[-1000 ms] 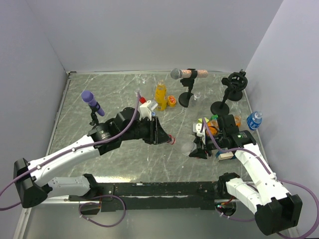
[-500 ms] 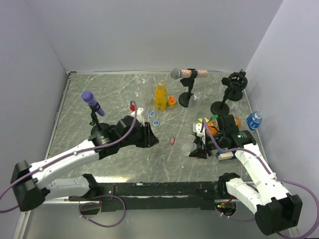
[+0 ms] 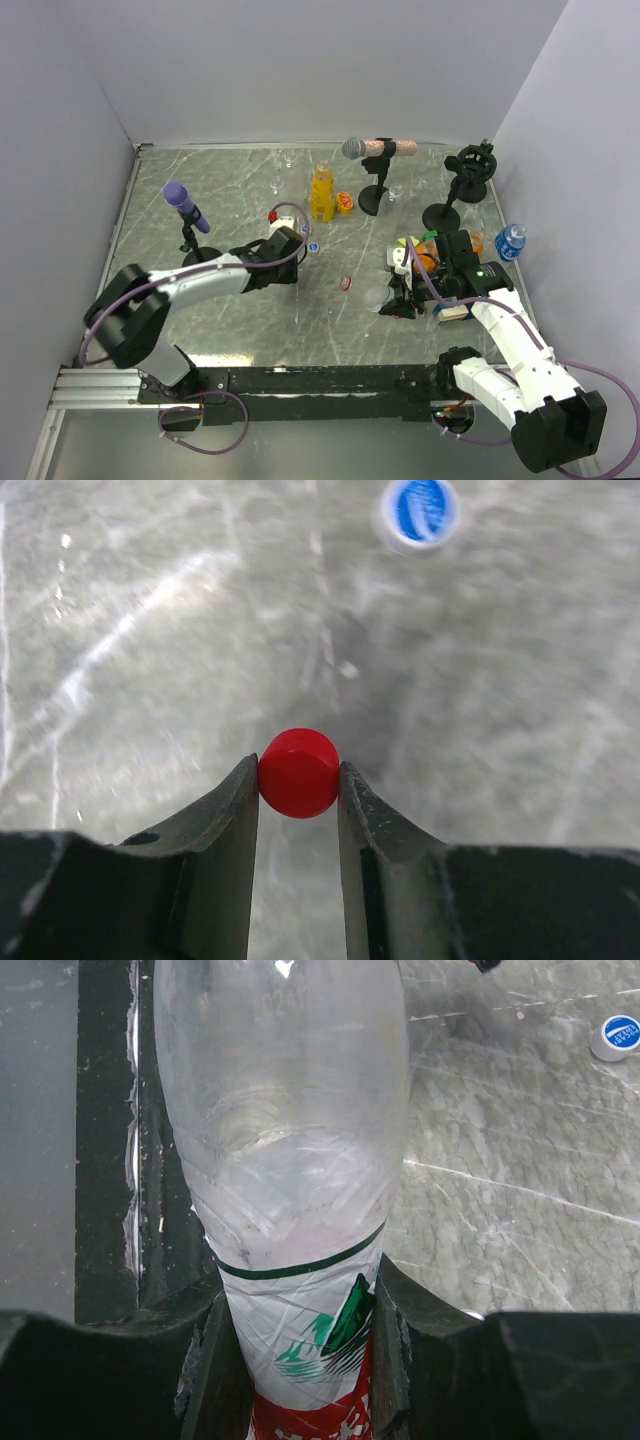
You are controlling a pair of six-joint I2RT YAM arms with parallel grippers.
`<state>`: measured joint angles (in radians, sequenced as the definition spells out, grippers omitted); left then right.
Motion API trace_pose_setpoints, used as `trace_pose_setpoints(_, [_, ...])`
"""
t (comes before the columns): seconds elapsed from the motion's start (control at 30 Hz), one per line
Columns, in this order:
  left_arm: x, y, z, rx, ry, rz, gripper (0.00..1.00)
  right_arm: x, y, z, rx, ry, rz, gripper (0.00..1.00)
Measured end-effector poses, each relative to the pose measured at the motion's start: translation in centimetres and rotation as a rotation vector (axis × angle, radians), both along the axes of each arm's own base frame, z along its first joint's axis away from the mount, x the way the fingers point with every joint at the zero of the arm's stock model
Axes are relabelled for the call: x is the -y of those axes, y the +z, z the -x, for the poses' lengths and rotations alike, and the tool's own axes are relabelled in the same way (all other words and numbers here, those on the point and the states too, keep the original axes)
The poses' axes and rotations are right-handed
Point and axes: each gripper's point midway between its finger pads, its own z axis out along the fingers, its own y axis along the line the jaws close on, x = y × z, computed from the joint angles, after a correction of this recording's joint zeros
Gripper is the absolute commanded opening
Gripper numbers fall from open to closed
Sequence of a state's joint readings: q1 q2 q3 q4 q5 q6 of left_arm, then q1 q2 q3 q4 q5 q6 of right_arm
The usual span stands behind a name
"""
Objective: Unscrew the bottle caps
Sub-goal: Place the bottle cap at the center of the board.
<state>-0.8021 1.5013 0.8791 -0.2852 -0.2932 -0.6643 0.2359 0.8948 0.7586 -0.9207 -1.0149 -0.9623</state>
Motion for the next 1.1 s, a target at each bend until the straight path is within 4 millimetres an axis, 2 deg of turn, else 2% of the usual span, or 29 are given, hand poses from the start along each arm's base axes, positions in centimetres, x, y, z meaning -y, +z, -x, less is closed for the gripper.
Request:
trace_pose_setpoints(0.13, [-0.7,-2.2,-1.6,-0.026,0.03,-0.054,0.13,0.0,0.0,0.0,0.001,0.0,0.0,0.31])
trace_pose_setpoints(0.27, [-0.4,-2.1,-2.5,-0.014,0.036,-0.055,0.21,0.0,0.0,0.0,0.002,-0.001,0.0,0.31])
trace_pose_setpoints(0.3, [-0.1,-1.8,-2.8,-0.005,0.036,-0.047,0.25,0.0,0.0,0.0,0.002,0.0,0.0,0.31])
trace_pose_setpoints(0.47, [0.4,-0.9,-3.6,0.018,0.034,-0.028,0.69,0.0,0.0,0.0,0.002,0.0,0.0,0.32])
trace_pose_setpoints(0.53, [0.3,-1.0,-3.6,0.015,0.027,-0.031,0.77,0.0,0.0,0.0,0.002,-0.001,0.0,0.32])
trace_pose_setpoints(0.7, [0.3,0.0,-3.0,0.008,-0.004,-0.015,0.88,0.0,0.0,0.0,0.002,-0.001,0.0,0.31])
trace_pose_setpoints(0.77, [0.8,1.9,-2.7,0.027,-0.036,0.031,0.95,0.0,0.0,0.0,0.002,-0.001,0.0,0.32])
trace_pose_setpoints(0.83, [1.6,4.7,-2.2,0.061,-0.084,0.104,0.99,0.0,0.0,0.0,0.002,-0.001,0.0,0.32])
trace_pose_setpoints(0.97, [3.1,11.6,-0.1,0.187,-0.231,0.297,0.97,0.0,0.0,0.0,0.002,-0.001,0.0,0.32])
trace_pose_setpoints(1.1, [3.2,17.8,3.8,0.365,-0.425,0.469,0.97,0.0,0.0,0.0,0.002,-0.001,0.0,0.32])
